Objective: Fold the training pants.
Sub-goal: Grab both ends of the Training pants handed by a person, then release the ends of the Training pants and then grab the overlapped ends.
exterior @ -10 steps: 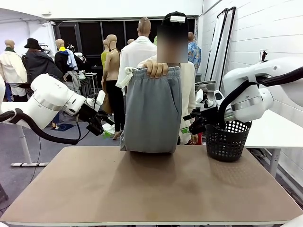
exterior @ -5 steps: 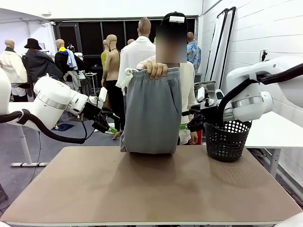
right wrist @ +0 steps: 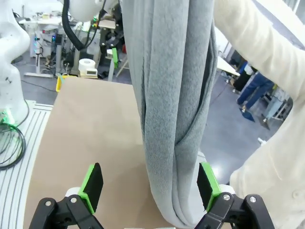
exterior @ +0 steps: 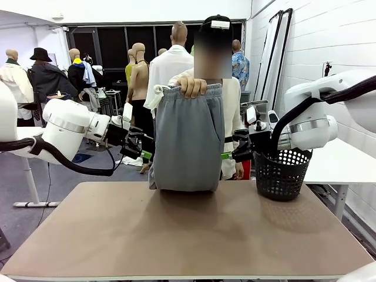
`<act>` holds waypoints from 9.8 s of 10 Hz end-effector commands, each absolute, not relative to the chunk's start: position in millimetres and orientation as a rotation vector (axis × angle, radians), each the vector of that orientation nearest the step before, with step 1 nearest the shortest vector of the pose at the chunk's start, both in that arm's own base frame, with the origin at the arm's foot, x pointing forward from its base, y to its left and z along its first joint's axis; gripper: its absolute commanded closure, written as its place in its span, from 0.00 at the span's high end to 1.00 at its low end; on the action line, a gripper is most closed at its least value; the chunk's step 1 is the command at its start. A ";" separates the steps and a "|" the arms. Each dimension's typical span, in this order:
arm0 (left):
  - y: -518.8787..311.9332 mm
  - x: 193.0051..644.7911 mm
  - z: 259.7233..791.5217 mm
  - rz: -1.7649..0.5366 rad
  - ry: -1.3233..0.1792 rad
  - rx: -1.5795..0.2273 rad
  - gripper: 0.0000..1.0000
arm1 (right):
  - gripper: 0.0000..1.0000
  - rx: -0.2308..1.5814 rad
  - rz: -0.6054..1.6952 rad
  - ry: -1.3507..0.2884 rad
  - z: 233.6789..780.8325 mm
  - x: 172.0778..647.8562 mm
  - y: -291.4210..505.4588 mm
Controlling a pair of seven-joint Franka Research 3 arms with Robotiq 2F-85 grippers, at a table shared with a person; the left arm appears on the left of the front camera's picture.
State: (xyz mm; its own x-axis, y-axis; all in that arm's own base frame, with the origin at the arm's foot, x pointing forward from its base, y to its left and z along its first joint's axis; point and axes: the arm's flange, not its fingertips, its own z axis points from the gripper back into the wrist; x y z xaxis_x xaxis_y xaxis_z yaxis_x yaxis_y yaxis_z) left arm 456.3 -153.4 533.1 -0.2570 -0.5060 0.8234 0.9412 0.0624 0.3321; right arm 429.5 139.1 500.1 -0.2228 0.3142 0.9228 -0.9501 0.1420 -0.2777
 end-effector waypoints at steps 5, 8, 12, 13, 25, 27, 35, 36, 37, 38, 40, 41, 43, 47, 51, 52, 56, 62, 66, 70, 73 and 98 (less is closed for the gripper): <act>-163.8 457.1 543.5 -1.464 -1.182 -0.714 1.00 | 1.00 0.828 1.411 -1.309 515.9 436.9 150.1; -164.2 452.3 540.7 -1.485 -1.154 -0.676 1.00 | 1.00 0.807 1.424 -1.270 516.1 432.8 147.1; -164.9 452.7 542.1 -1.472 -1.160 -0.686 1.00 | 1.00 0.801 1.423 -1.272 517.4 433.5 146.0; -170.9 453.1 544.8 -1.460 -1.183 -0.680 1.00 | 1.00 0.820 1.404 -1.305 521.9 437.6 153.4; -207.5 453.2 585.6 -1.353 -1.254 -0.838 1.00 | 1.00 1.058 1.400 -1.324 563.2 446.6 179.8; -209.3 449.9 590.3 -1.357 -1.260 -0.851 1.00 | 1.00 1.070 1.406 -1.323 568.6 445.9 182.8; -216.7 441.7 609.8 -1.380 -1.276 -0.939 1.00 | 1.00 1.113 1.396 -1.380 579.9 443.4 187.7; -217.5 441.8 611.3 -1.380 -1.273 -0.946 1.00 | 1.00 1.115 1.394 -1.384 582.4 443.9 190.5; -219.1 443.0 612.4 -1.380 -1.268 -0.956 1.00 | 1.00 1.114 1.394 -1.383 584.0 444.9 192.9; -221.4 445.9 611.6 -1.379 -1.264 -0.968 1.00 | 1.00 1.107 1.392 -1.386 585.2 446.3 194.7; -227.5 452.8 609.8 -1.388 -1.259 -0.971 1.00 | 1.00 1.090 1.332 -1.378 587.7 450.3 196.7; -228.8 456.7 609.9 -1.387 -1.267 -0.981 1.00 | 1.00 1.094 1.321 -1.364 587.8 451.9 197.0; -232.0 460.6 609.9 -1.391 -1.277 -0.997 1.00 | 1.00 1.132 1.295 -1.329 588.9 453.5 198.2; -232.7 456.8 610.6 -1.401 -1.299 -1.055 0.52 | 0.24 1.173 1.228 -1.301 591.8 457.5 194.6; -229.5 454.4 614.9 -1.394 -1.315 -1.076 0.00 | 0.00 1.193 1.214 -1.288 599.0 456.7 190.3; -228.0 454.5 616.9 -1.394 -1.322 -1.083 0.00 | 0.00 1.201 1.216 -1.287 599.4 456.7 190.2; -223.1 464.1 609.3 -1.346 -1.299 -1.190 0.00 | 0.00 1.243 1.208 -1.228 591.8 458.9 192.5; -221.7 486.5 594.4 -1.303 -1.142 -1.199 0.00 | 0.00 1.211 1.161 -1.185 578.0 466.5 193.0; -221.3 472.7 587.9 -1.320 -1.223 -1.173 0.00 | 0.00 1.214 1.200 -1.206 575.0 461.5 190.5; -221.3 472.7 587.9 -1.320 -1.223 -1.173 0.00 | 0.00 1.214 1.200 -1.206 575.0 461.5 190.5; -221.3 472.7 587.9 -1.320 -1.223 -1.173 0.00 | 0.00 1.214 1.200 -1.206 575.0 461.5 190.5; -221.3 472.7 587.9 -1.320 -1.223 -1.173 0.00 | 0.00 1.214 1.200 -1.206 575.0 461.5 190.5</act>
State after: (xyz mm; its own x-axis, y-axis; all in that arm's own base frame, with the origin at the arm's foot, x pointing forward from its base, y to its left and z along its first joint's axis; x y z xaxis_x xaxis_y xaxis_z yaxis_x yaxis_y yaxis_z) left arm 475.6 -221.9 586.2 -0.0625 -0.0413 0.9972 0.9971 -0.0465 0.0605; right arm 462.6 190.3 572.9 0.0164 0.0006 0.9999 -0.9998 0.0067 0.0164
